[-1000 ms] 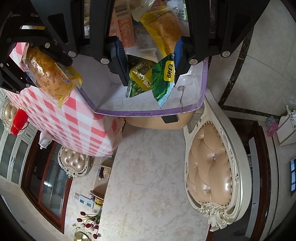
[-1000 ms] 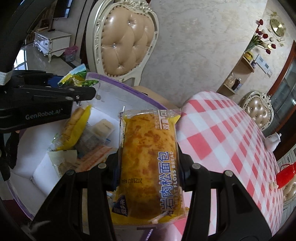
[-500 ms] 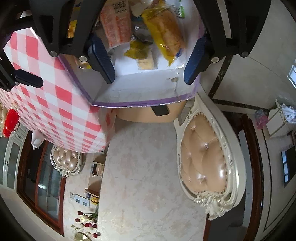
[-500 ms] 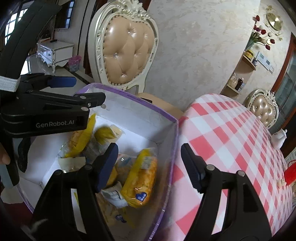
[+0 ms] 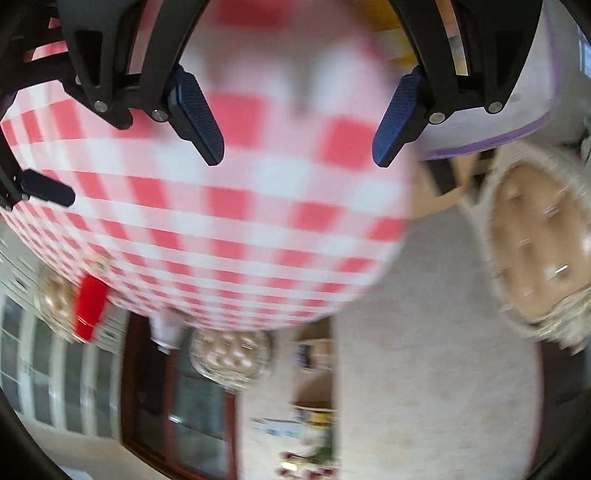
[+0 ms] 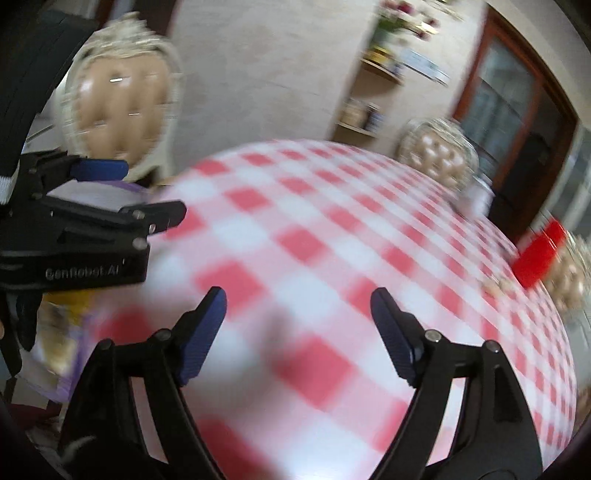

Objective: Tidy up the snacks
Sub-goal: 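Grasp the clear peanut packet with the right gripper while the left gripper grasps a cookie packet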

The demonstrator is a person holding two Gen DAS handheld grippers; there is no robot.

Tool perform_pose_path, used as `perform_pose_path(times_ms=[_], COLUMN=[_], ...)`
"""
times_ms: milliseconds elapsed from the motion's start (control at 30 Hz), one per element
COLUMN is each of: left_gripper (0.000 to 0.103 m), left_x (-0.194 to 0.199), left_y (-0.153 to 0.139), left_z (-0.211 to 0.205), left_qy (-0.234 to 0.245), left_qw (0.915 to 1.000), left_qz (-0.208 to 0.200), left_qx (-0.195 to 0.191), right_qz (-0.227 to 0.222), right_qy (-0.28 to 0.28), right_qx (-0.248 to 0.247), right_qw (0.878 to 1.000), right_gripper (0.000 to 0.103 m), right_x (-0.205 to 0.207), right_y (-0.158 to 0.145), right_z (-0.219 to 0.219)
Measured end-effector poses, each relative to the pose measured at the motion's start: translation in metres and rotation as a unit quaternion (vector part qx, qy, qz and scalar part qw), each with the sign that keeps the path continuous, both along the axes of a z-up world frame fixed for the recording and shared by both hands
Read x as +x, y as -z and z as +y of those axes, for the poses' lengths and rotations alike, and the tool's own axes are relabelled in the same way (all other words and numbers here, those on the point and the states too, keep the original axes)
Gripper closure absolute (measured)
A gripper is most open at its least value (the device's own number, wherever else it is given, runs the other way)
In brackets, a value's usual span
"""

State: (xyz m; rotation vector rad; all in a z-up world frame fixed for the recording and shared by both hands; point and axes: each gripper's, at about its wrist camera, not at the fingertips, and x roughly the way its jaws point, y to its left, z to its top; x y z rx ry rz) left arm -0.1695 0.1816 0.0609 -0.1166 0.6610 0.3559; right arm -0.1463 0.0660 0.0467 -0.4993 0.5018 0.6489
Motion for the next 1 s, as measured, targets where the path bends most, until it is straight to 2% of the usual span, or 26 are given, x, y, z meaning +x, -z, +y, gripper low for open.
perform_pose_path(times_ms=[100,267,367,467,567,633,733,800,833,933,1000], left_gripper=[0.02,0.02,0.02,0.02,0.02,0.02,0.02,0.02,0.019,0.019,0.019], left_x=[0.05,0.131,0.175,0.219,0.262,0.286,0.307,0.315,0.318,0.313,0.312], left_y=[0.007,0.017,0.023,0.025,0.022,0.022,0.029,0.034,0.038,0.04,0.038], left_z=[-0.04,-0.089,-0.114,-0.133,-0.146,-0.154,-0.159,-0.162,-0.158,-0.138,-0.131], left_qy=[0.048,0.088,0.096,0.101,0.093,0.091,0.103,0.117,0.121,0.101,0.094], left_qw=[0.9986,0.9949,0.994,0.9924,0.9919,0.9888,0.982,0.9818,0.9801,0.9718,0.9695], left_qz=[0.017,0.034,0.034,0.033,0.013,-0.004,-0.022,-0.022,-0.009,-0.032,-0.045], left_qx=[-0.016,-0.034,-0.039,-0.062,-0.086,-0.118,-0.157,-0.148,-0.157,-0.211,-0.222], right_qz=[0.008,0.031,0.047,0.065,0.076,0.073,0.091,0.105,0.113,0.128,0.144], right_qy=[0.048,0.111,0.143,0.169,0.183,0.19,0.212,0.236,0.244,0.266,0.281], right_qx=[-0.005,-0.003,0.009,0.023,0.023,0.023,0.038,0.054,0.066,0.1,0.143], right_qw=[0.999,0.993,0.989,0.983,0.98,0.979,0.972,0.965,0.961,0.95,0.938], right_gripper=[0.017,0.017,0.017,0.017,0.017,0.017,0.017,0.017,0.017,0.017,0.017], right_x=[0.032,0.082,0.106,0.125,0.138,0.146,0.164,0.183,0.196,0.234,0.268], right_y=[0.003,0.01,0.015,0.021,0.026,0.026,0.03,0.033,0.033,0.028,0.02], right_z=[-0.045,-0.111,-0.146,-0.171,-0.187,-0.197,-0.22,-0.236,-0.245,-0.261,-0.273])
